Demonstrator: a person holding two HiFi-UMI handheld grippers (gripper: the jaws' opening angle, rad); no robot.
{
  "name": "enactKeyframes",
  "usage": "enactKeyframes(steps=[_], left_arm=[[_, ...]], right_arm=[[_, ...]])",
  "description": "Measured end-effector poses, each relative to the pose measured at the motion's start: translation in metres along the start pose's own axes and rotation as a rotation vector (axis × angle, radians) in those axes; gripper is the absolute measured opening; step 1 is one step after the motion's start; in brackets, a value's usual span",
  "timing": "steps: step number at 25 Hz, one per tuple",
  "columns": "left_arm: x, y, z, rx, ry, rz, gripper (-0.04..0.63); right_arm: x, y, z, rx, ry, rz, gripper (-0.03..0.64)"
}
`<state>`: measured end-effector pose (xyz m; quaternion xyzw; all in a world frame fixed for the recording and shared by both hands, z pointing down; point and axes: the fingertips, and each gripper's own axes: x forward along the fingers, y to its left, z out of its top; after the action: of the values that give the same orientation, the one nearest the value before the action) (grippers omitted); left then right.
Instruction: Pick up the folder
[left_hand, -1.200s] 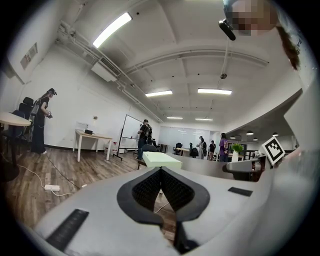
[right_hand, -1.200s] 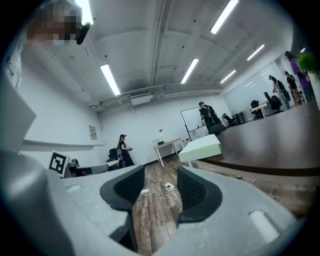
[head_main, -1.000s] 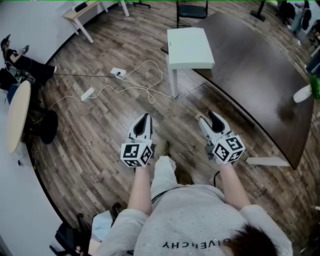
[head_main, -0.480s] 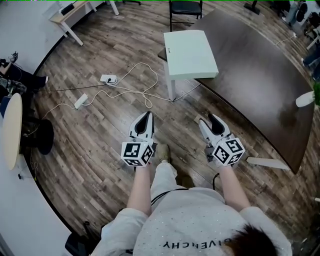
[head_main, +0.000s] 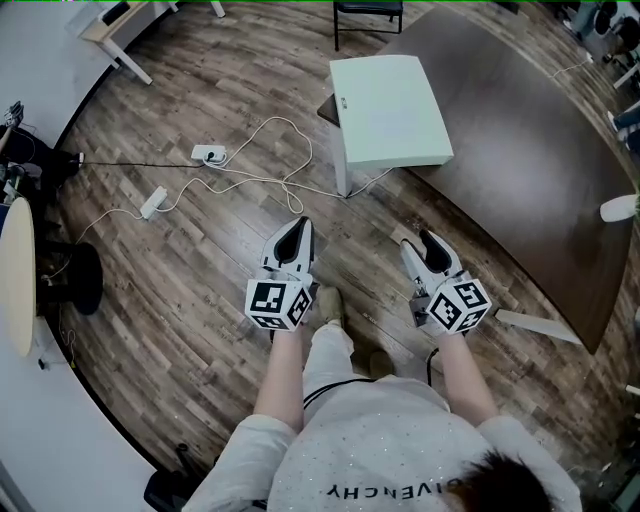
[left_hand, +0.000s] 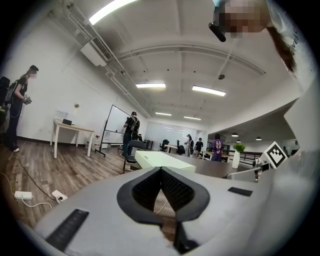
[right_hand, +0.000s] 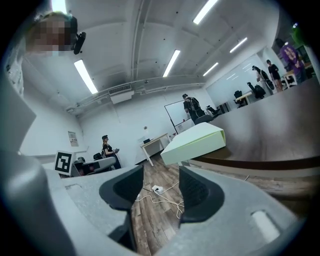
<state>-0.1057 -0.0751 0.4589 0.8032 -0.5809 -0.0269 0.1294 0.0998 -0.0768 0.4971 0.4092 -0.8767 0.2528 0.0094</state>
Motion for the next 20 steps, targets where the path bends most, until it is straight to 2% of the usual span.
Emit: enactKeyframes(steps=[15, 20], left_arm=[[0.070, 0.059, 0.007, -0.004, 0.046, -0.144, -0.002], [0.084, 0.068, 0.006, 0.001, 0.056, -0.191, -0.002]], right_arm=[[0.081, -0.007, 0.001, 0.105, -0.037, -0.118, 0.230], [0.101, -0.008, 0.002, 0.169, -0.074, -0.140, 0.235]])
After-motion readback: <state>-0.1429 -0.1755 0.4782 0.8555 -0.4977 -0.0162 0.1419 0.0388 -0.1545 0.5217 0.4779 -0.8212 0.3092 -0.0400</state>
